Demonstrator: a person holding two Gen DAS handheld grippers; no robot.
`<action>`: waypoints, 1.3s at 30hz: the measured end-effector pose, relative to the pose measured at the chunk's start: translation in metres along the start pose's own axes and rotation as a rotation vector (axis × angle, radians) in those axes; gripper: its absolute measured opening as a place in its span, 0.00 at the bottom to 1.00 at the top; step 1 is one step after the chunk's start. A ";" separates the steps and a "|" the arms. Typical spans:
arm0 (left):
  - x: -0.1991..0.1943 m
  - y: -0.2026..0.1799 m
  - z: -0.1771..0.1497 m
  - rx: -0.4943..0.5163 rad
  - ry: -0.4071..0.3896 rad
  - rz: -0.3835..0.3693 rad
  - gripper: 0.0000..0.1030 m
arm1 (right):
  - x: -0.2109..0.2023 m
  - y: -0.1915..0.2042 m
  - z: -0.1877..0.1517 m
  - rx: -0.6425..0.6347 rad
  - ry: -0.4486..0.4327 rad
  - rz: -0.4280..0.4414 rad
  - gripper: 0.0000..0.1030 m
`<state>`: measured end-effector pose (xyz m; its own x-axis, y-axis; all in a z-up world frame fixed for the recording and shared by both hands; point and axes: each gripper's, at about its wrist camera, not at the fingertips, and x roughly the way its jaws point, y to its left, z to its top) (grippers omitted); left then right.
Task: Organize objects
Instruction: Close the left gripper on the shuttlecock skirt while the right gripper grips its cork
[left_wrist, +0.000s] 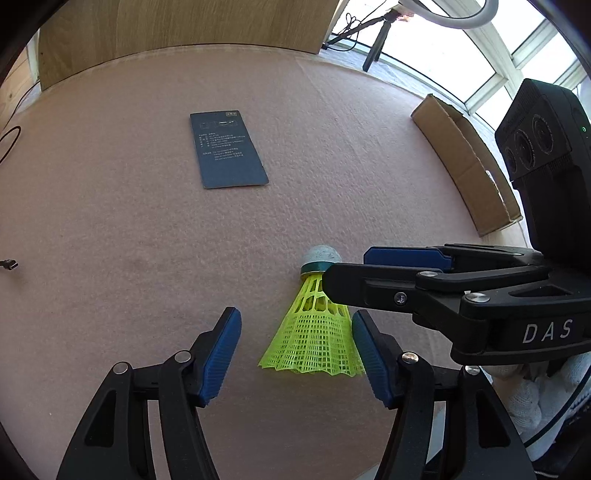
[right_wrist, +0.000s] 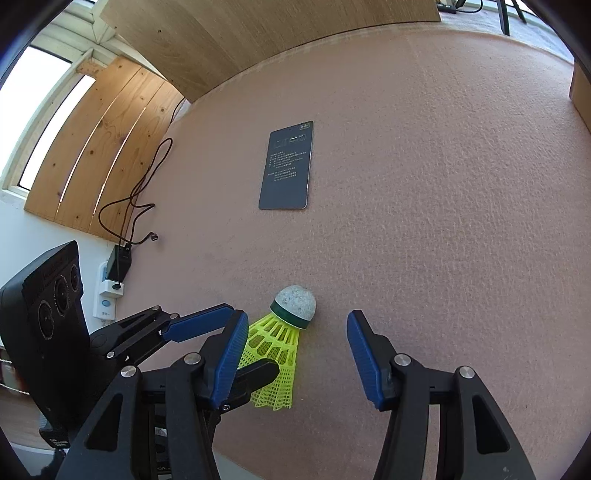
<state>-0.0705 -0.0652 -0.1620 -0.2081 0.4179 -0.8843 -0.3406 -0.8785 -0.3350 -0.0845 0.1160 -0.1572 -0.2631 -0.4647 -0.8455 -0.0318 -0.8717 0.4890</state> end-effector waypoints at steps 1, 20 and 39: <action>0.001 -0.001 0.000 -0.003 0.002 -0.006 0.64 | 0.001 0.000 0.000 -0.002 0.005 -0.003 0.50; 0.007 -0.022 -0.008 -0.053 0.001 -0.040 0.50 | 0.003 -0.010 -0.006 0.026 0.053 0.074 0.27; 0.038 -0.111 0.022 0.037 0.004 -0.110 0.35 | -0.049 -0.059 -0.004 0.063 -0.016 0.075 0.05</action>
<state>-0.0605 0.0529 -0.1511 -0.1639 0.5100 -0.8444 -0.3945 -0.8184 -0.4178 -0.0662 0.1894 -0.1453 -0.2821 -0.5256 -0.8026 -0.0717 -0.8227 0.5639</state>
